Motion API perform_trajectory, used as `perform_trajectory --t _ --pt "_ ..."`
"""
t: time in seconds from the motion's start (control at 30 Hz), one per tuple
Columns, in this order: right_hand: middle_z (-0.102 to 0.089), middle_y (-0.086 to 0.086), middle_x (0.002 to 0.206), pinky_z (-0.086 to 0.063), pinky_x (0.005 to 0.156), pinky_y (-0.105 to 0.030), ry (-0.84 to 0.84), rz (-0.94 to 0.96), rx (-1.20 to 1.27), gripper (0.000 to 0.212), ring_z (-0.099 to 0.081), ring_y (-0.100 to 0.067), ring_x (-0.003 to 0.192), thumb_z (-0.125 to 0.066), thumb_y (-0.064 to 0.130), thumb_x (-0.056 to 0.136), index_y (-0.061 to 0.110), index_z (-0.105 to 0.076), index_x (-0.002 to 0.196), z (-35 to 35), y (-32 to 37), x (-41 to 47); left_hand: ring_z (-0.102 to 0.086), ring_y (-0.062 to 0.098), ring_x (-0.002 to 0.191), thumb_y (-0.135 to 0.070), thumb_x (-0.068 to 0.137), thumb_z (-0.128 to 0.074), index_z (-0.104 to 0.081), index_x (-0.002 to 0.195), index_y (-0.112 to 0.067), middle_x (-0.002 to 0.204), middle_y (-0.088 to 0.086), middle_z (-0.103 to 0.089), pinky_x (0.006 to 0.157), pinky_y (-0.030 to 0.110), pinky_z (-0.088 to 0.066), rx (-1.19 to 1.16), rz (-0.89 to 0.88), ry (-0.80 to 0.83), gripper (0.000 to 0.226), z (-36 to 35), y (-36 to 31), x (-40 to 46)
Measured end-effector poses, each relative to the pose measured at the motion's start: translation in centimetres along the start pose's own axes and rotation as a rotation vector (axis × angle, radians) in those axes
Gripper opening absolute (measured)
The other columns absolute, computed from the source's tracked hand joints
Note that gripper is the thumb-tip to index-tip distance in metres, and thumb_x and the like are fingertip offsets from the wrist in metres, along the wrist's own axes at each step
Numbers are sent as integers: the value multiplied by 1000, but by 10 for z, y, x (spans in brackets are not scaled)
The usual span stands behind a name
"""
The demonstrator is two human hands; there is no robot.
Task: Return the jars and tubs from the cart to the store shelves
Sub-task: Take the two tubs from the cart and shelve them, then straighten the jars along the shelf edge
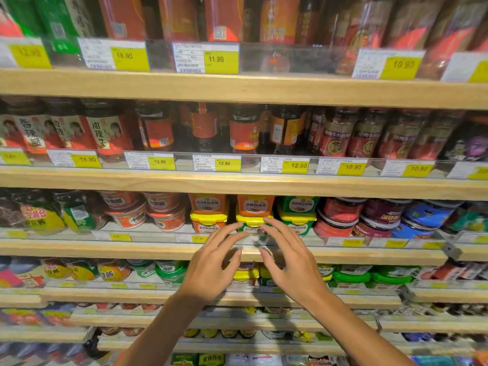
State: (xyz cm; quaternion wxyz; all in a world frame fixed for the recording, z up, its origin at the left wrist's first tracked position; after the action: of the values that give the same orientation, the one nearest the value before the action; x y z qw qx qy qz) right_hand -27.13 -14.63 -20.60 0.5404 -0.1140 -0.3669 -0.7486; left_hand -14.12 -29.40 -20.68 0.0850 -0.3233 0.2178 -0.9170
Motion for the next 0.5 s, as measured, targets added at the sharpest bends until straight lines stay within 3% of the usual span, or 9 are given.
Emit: perform_trajectory --t 0.1,0.2,0.3,0.5 --pt "-39 15 155 -40 114 -36 -33 60 13 52 -36 -6 145 -63 27 99 23 -46 148 25 13 8 -42 1 137 -22 99 -58 -55 137 -29 146 -20 -46 109 28 -43 8 -50 -36 39 22 -12 5" --pt "-45 10 152 -39 115 -32 -96 142 -12 51 -40 -7 143 -66 25 97 18 -50 146 58 27 21 -45 4 136 -23 97 -57 -57 137 -23 144 -14 -50 109 17 -38 42 -109 -91 40 49 -30 18" --pt "-49 7 149 -38 115 -30 -135 220 -82 51 -43 -10 140 -66 26 96 17 -52 145 93 36 38 -50 13 131 -17 95 -61 -61 132 -17 137 -6 -56 110 23 -38 103 -172 -179 37 74 -53 38" --pt "-50 7 148 -41 112 -30 -151 194 -155 52 -45 -10 137 -62 35 97 20 -50 145 141 36 71 -50 15 130 -23 96 -61 -60 131 -18 136 -5 -55 108 21 -37 270 -153 -279 35 105 -95 77"
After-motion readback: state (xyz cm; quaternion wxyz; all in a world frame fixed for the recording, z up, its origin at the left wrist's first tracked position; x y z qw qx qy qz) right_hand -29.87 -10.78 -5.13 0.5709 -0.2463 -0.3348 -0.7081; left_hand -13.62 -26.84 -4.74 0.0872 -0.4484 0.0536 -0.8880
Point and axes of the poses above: each hand's wrist, its own x-axis towards the middle knuckle, its own z-axis out of the back of the hand, y = z × x, the point moved 3 cm from there along x, towards the middle knuckle
